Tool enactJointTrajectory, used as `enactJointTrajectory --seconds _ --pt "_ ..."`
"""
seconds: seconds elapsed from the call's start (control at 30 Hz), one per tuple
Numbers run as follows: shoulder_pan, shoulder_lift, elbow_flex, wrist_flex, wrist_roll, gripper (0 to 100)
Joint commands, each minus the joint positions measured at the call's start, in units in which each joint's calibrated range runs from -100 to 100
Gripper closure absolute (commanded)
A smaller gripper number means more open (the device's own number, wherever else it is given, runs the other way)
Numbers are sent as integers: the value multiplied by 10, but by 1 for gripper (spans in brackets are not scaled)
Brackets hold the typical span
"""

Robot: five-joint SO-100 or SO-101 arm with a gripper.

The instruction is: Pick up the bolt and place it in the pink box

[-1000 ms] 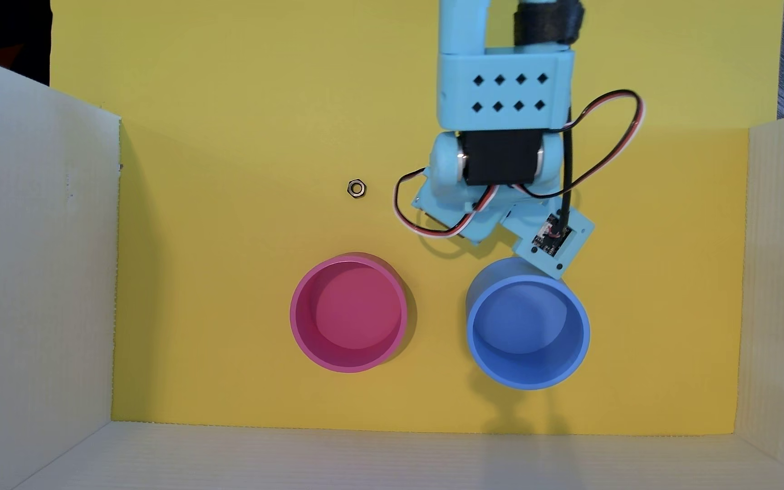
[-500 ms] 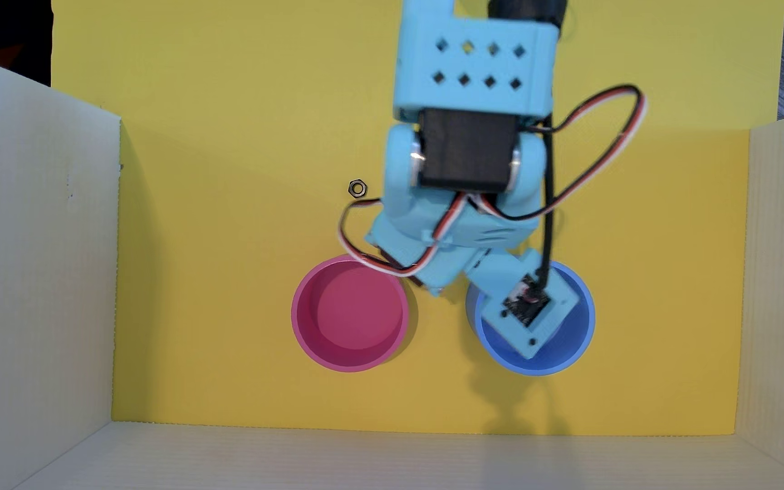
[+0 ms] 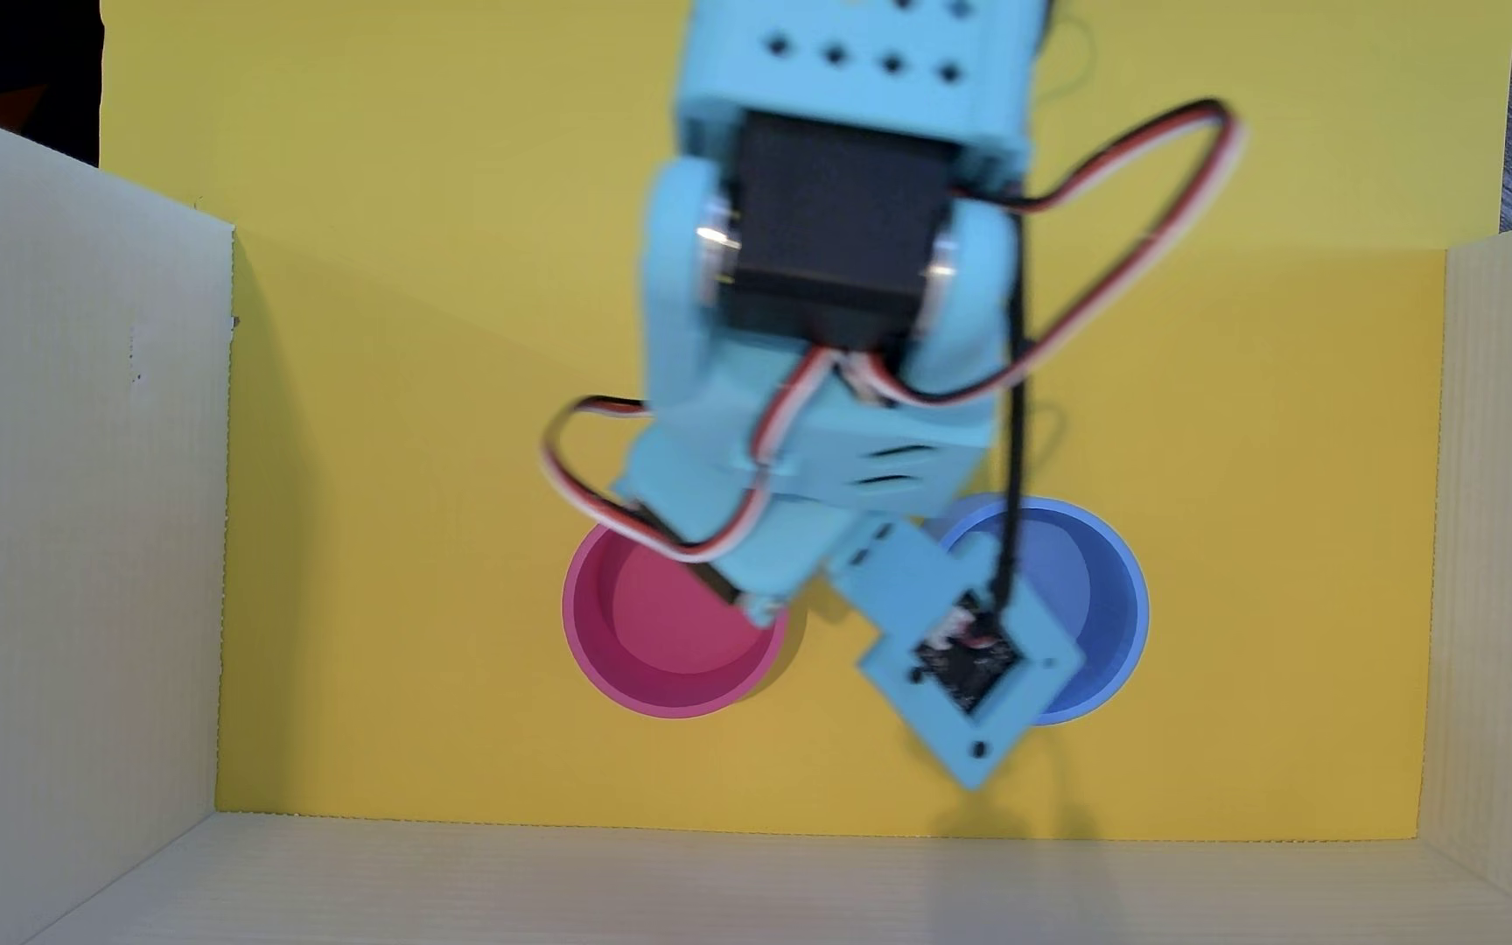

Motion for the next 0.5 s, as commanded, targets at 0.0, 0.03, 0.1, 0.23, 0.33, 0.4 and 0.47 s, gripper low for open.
enactJointTrajectory --seconds 0.0,0.03,0.1,0.23,0.33,0.4,0.47 --pt "15 -4 -28 -4 12 99" --pt "16 -4 -27 -4 12 99" --pt "20 -4 -23 -5 12 99" --pt "20 -3 -23 -9 13 99" --pt "20 -2 -22 -26 13 99" --pt "20 7 -22 -35 13 99" --pt "20 25 -29 -42 13 99"
